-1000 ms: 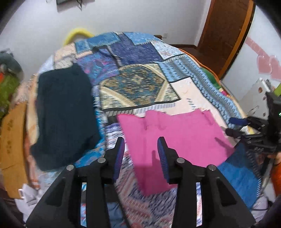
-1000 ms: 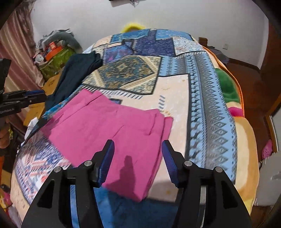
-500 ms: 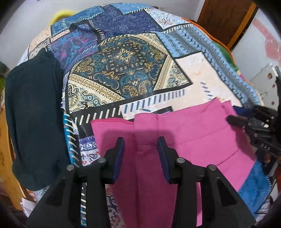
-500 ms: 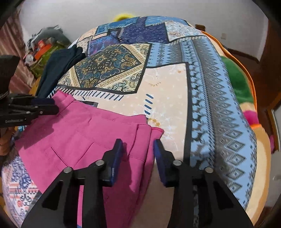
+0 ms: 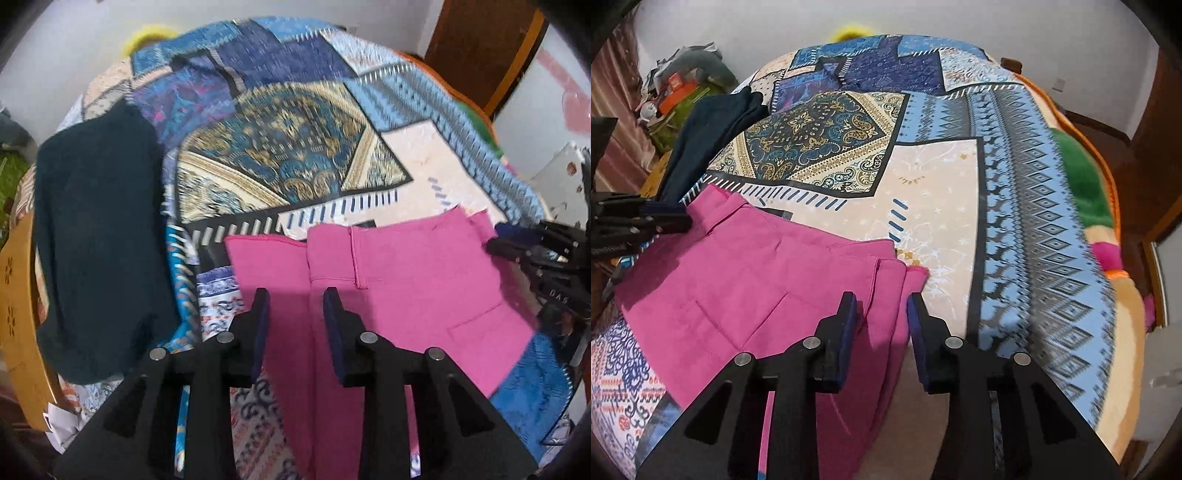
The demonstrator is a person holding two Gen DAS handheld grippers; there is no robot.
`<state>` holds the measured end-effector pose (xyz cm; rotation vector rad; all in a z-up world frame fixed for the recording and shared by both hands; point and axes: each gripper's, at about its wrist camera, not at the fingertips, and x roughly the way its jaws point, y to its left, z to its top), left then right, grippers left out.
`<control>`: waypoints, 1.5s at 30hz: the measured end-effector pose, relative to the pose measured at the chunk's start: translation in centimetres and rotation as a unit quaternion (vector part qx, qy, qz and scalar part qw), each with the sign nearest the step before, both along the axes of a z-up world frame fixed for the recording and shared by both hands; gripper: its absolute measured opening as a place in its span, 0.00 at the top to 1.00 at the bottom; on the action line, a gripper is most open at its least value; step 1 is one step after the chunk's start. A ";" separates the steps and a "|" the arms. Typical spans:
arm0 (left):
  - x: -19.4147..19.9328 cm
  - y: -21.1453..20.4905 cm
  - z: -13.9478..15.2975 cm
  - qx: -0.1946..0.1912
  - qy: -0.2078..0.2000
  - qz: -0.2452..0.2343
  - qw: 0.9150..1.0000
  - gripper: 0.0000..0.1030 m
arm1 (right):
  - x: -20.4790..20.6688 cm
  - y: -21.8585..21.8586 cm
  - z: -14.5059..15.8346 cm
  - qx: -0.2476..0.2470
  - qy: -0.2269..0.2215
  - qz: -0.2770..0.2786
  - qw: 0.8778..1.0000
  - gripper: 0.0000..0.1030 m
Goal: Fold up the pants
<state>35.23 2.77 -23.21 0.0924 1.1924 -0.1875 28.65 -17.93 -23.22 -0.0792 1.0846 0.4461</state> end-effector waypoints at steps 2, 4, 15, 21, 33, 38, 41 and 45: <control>-0.5 0.6 1.0 -0.012 -0.009 0.003 1.000 0.63 | -0.6 -0.4 0.6 0.009 -0.002 -0.003 1.000 0.66; -1.1 1.3 1.8 -0.022 -0.018 0.011 1.000 0.49 | -1.2 -0.7 1.0 0.015 -0.006 -0.008 1.000 0.55; -1.7 2.1 -1.5 -0.056 0.043 0.028 0.997 0.37 | -3.1 -1.6 -0.5 0.036 0.019 -0.014 0.999 0.44; -1.1 1.4 -2.8 -0.080 0.068 0.019 0.994 0.45 | -2.1 -0.4 -1.5 0.046 0.029 -0.004 0.999 0.44; -1.5 1.1 -1.2 -0.103 0.035 0.018 0.994 0.89 | -1.2 -0.6 -1.2 0.075 0.036 -0.020 0.996 0.87; -2.3 1.3 1.0 -0.077 -0.004 0.013 0.997 0.90 | -1.6 0.2 1.5 0.078 -0.001 -0.008 0.997 0.89; -2.8 2.2 3.1 -0.070 -0.037 0.020 0.997 0.90 | -1.6 1.2 4.0 0.079 -0.032 0.004 0.996 0.89; -3.2 4.1 6.4 -0.068 -0.080 0.034 0.994 0.90 | -0.9 2.7 7.0 0.088 -0.065 0.016 0.994 0.89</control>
